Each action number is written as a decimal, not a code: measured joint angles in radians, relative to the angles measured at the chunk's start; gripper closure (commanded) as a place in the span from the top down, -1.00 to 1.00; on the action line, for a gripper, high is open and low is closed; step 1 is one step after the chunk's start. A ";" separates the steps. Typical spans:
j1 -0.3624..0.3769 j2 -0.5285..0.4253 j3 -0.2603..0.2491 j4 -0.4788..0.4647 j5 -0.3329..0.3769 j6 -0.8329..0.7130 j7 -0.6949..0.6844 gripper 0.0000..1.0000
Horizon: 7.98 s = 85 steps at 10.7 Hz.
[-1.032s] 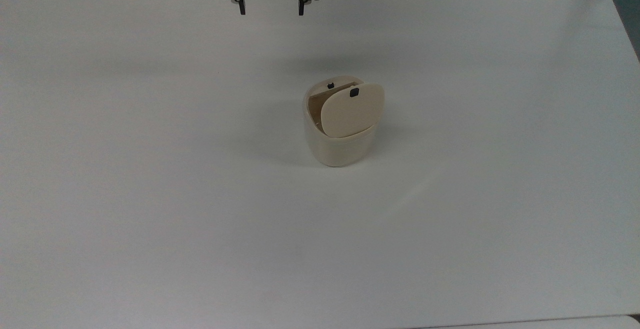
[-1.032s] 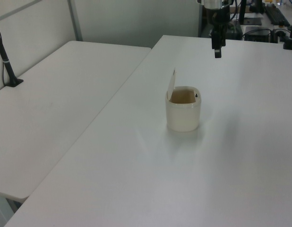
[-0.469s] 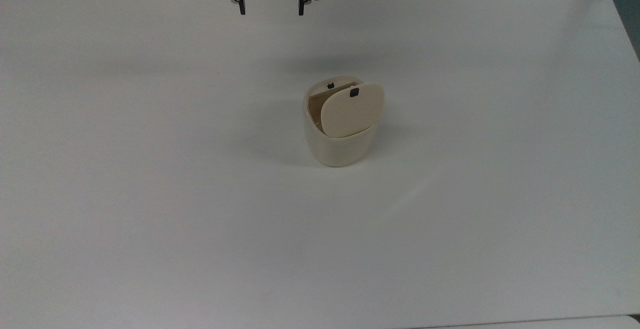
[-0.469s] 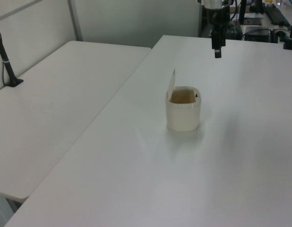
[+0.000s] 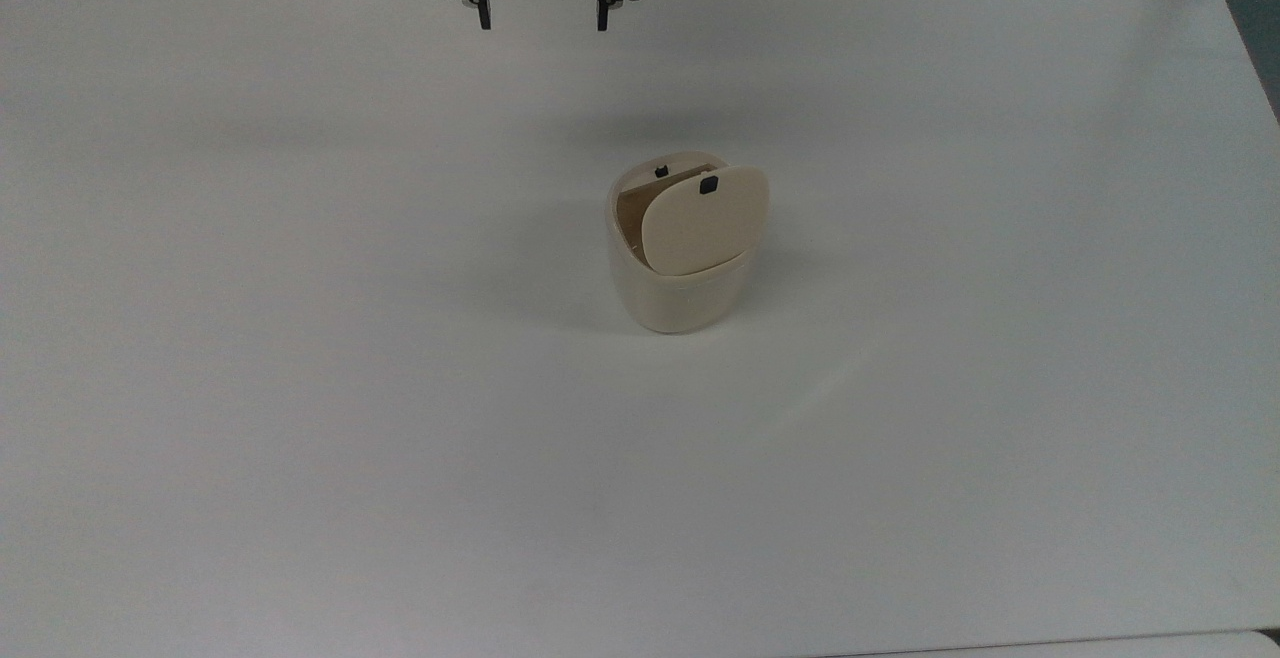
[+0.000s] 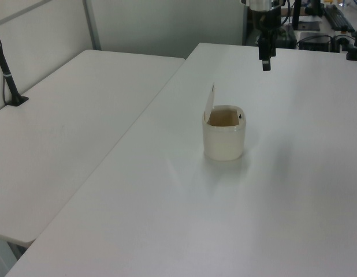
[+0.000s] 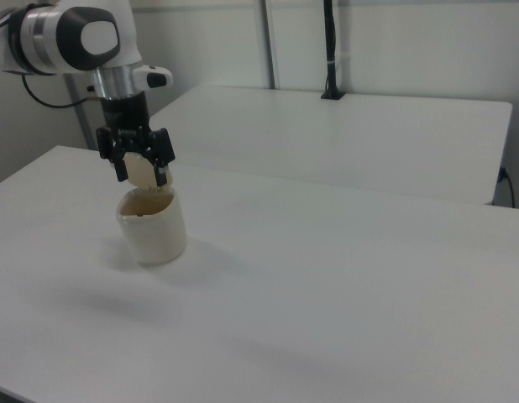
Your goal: Open the trash bin
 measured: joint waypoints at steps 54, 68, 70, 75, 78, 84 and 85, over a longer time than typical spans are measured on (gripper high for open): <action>0.000 0.000 -0.001 0.000 0.000 -0.047 0.001 1.00; 0.000 0.000 -0.001 0.000 0.000 -0.065 0.001 1.00; 0.000 0.000 -0.001 0.000 0.000 -0.073 0.001 1.00; 0.000 0.000 -0.001 0.000 0.000 -0.095 0.002 1.00; -0.001 0.000 -0.001 0.000 0.000 -0.095 0.002 1.00; -0.001 0.000 -0.001 0.000 0.000 -0.095 0.002 1.00; -0.001 0.000 -0.001 0.000 0.000 -0.095 0.002 1.00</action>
